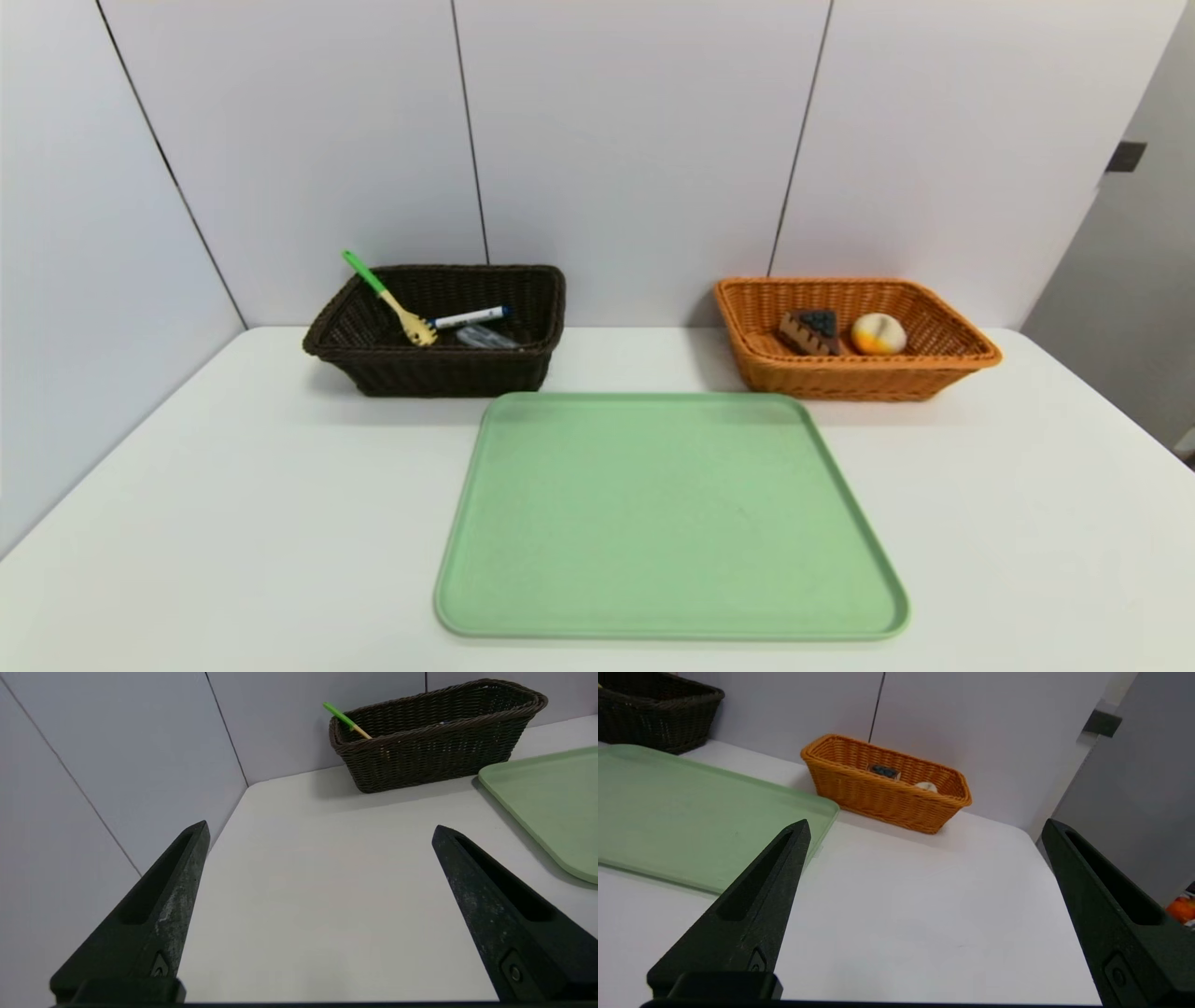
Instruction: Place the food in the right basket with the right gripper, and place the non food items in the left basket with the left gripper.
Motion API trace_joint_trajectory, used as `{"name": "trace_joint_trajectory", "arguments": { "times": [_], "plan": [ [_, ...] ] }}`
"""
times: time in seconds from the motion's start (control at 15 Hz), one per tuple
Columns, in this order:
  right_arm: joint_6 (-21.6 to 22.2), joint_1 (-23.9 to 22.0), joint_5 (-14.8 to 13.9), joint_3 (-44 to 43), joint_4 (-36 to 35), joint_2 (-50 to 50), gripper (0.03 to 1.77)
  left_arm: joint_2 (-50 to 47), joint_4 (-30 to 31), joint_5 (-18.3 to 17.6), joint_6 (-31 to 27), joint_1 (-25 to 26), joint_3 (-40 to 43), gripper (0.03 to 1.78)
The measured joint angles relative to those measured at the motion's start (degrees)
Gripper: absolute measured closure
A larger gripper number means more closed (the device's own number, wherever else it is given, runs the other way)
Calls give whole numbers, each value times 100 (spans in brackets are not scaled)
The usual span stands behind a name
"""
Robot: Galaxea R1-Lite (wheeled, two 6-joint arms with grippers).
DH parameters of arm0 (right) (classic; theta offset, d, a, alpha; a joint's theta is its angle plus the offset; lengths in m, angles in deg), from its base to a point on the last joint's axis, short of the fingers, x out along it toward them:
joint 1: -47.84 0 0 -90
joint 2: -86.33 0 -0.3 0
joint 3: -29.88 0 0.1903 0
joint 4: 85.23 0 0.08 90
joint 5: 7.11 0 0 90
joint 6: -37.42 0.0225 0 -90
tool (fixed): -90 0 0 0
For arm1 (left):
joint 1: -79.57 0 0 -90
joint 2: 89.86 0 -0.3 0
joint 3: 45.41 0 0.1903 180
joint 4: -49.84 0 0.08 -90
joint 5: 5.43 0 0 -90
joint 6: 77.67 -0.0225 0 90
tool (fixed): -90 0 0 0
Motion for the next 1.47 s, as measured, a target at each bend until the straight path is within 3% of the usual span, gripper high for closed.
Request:
{"name": "trace_joint_trajectory", "arguments": {
  "times": [0.2, 0.6, 0.87, 1.13, 1.27, 1.33, 1.47],
  "plan": [
    [5, 0, -1, 441, -786, 0, 9, -7, 416, -24, -135, 0, 394, 12],
    [29, 0, -34, 898, -844, 0, 9, -10, 791, -55, -194, 0, 890, 12],
    [140, 0, -149, 1057, -297, 0, 9, -10, 568, -182, -166, 0, 945, 12],
    [573, 0, -223, 1031, 222, 0, 9, -10, 238, -404, -139, 0, 947, 12],
    [1198, 0, -414, 951, 524, 2, 9, -10, 66, -652, 210, 0, 947, 12],
    [1471, 0, -542, 918, 630, 2, 9, -10, -112, -633, 490, 0, 947, 12],
    [1592, 0, -571, 898, 627, 2, 9, -10, -50, -385, 1215, 0, 947, 12]
  ]
}}
